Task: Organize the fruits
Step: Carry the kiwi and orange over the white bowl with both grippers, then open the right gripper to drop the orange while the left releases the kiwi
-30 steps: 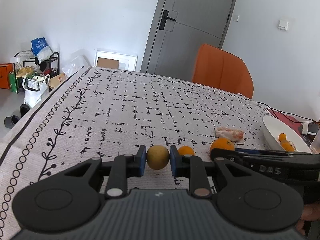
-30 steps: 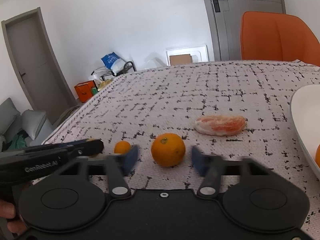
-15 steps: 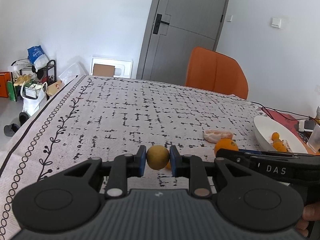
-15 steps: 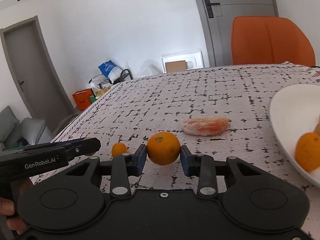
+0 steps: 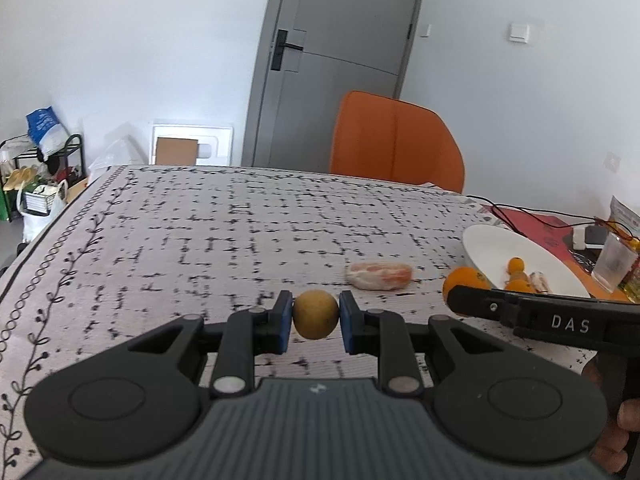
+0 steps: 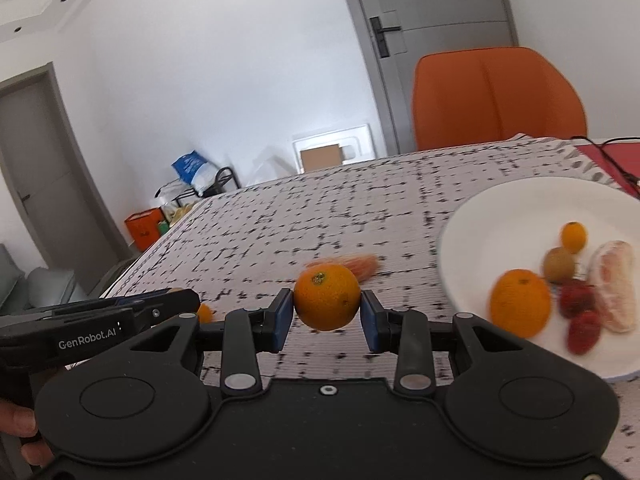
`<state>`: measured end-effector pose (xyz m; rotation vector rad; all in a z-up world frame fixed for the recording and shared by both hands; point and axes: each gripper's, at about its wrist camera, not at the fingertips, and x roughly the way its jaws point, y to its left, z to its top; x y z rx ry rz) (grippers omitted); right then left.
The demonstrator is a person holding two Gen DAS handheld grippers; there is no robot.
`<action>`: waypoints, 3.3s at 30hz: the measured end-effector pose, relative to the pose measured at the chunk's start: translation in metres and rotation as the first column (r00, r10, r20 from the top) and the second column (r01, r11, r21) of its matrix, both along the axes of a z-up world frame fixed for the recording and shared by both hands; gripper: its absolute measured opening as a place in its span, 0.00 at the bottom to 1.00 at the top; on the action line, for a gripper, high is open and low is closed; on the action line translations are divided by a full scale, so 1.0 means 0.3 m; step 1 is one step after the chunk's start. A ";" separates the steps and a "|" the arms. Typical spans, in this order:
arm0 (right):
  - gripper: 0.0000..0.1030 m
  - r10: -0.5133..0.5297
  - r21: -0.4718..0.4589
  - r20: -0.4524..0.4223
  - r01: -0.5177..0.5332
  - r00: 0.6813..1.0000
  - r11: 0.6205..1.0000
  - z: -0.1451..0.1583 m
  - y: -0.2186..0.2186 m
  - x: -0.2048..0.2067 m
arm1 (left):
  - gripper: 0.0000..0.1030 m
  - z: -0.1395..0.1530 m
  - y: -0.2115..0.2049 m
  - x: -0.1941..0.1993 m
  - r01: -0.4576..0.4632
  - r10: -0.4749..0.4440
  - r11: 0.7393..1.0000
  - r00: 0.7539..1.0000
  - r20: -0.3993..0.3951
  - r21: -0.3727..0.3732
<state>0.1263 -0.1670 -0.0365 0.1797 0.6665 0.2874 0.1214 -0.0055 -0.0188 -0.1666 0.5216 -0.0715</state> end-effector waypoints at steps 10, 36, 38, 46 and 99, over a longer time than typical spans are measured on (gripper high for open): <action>0.33 -0.069 -0.001 0.016 0.069 0.997 0.998 0.017 -0.098 -0.018 | 0.22 0.004 -0.078 0.019 0.045 -0.045 0.999 0.999 0.007 0.001; 0.41 -0.156 -0.051 0.033 0.157 0.987 0.986 0.007 -0.164 0.046 | 0.22 0.017 -0.060 0.028 0.030 -0.030 1.000 0.999 0.013 0.004; 0.41 -0.144 -0.070 0.040 0.147 0.989 0.987 0.011 -0.157 0.034 | 0.23 0.017 -0.061 0.029 0.033 -0.033 0.999 0.999 0.012 0.005; 0.41 -0.149 -0.054 0.036 0.150 0.988 0.987 0.033 -0.192 -0.009 | 0.23 0.028 -0.110 0.038 0.075 -0.075 0.997 0.997 0.021 0.010; 0.59 -0.262 0.049 0.042 0.260 0.964 0.964 0.026 -0.483 -0.158 | 0.23 0.054 -0.553 0.233 0.274 -0.277 0.952 0.961 0.004 0.139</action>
